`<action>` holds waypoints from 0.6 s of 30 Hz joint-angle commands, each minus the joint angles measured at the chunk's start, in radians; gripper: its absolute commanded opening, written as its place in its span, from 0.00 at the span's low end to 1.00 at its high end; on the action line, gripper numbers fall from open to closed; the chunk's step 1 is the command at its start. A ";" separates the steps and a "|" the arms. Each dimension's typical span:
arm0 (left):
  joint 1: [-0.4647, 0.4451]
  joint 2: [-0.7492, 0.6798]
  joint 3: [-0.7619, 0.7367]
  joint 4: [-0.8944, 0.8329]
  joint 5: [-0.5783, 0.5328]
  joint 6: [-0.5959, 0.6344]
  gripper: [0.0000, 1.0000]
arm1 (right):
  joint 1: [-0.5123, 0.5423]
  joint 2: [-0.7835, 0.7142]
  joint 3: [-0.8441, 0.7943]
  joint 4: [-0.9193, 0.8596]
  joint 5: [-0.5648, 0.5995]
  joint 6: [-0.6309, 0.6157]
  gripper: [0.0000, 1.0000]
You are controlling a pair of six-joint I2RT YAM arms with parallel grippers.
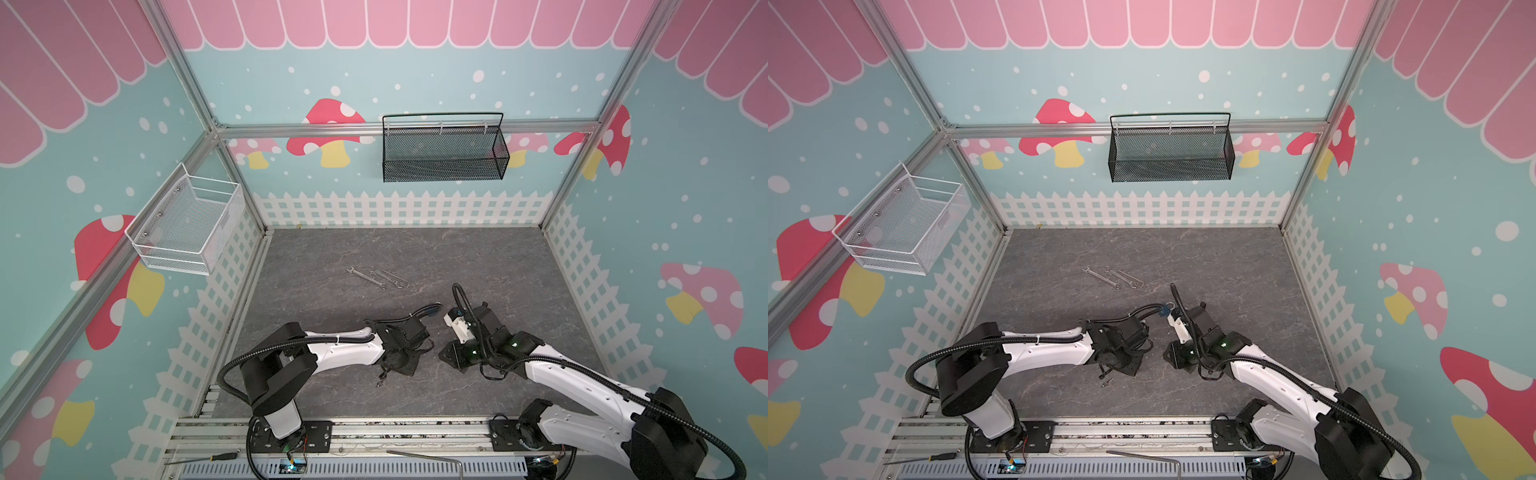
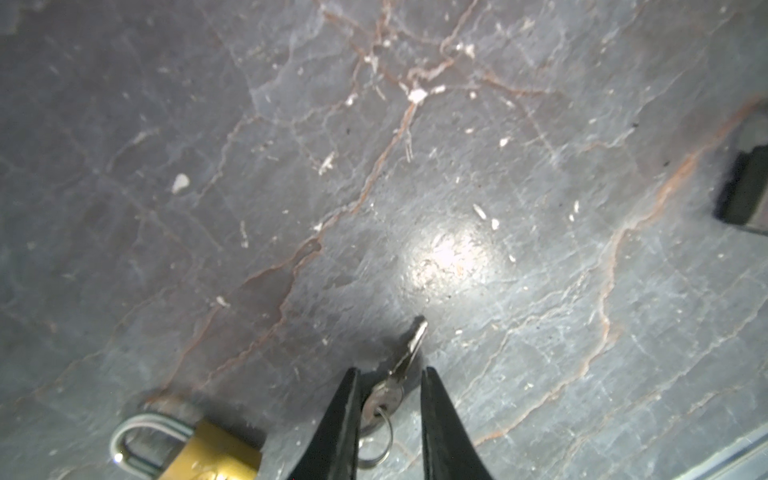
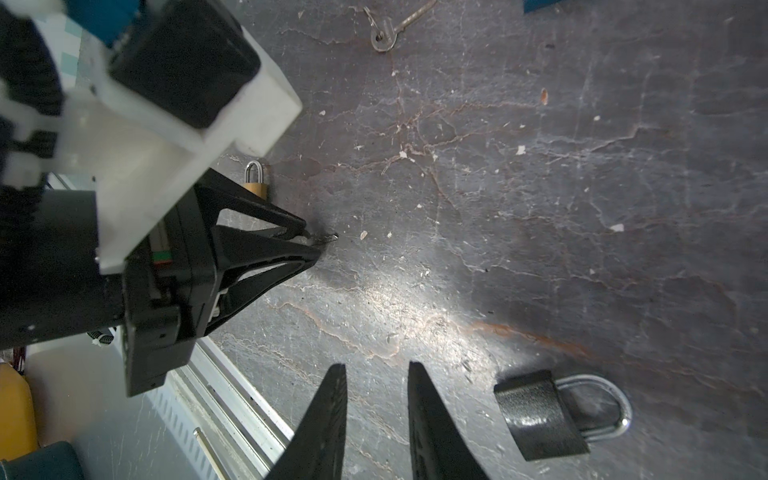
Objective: Unlock with the key
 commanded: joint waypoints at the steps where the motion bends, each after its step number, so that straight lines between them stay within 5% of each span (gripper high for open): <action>1: -0.035 0.015 0.013 -0.132 -0.006 -0.124 0.24 | -0.012 -0.012 -0.013 0.005 -0.004 -0.020 0.29; 8: -0.062 -0.029 0.020 -0.086 0.016 -0.319 0.30 | -0.024 0.013 -0.011 0.027 -0.051 0.007 0.29; 18: 0.002 -0.201 -0.072 0.028 -0.020 -0.429 0.40 | -0.007 -0.022 -0.036 0.019 -0.084 0.123 0.34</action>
